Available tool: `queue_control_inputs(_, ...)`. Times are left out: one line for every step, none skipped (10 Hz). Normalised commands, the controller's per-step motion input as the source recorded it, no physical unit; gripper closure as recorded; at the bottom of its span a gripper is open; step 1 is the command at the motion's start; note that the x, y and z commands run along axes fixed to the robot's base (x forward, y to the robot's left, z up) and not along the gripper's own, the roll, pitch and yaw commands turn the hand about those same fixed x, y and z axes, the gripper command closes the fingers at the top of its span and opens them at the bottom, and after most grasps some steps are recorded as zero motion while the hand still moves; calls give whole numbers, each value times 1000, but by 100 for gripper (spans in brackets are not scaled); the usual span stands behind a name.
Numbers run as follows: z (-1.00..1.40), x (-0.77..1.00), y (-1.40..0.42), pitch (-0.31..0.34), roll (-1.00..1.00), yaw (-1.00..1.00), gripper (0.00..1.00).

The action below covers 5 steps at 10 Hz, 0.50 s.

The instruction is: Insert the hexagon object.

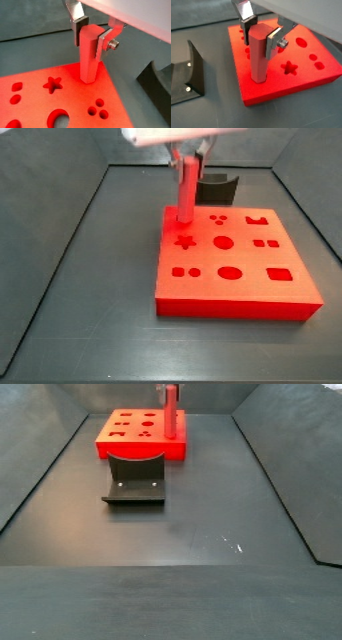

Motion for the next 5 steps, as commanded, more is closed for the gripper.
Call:
queue_control_inputs(-631, -180, 0, 49, 164, -100, 100)
queue_control_inputs(-589, -389, 43, 23, 150, -169, 100)
queue_control_inputs(-520, -609, 143, 0, 139, -277, 100)
queue_control_inputs(0, 0, 0, 0, 0, -34, 100)
queue_control_inputs(0, 0, 0, 0, 0, 0, 100)
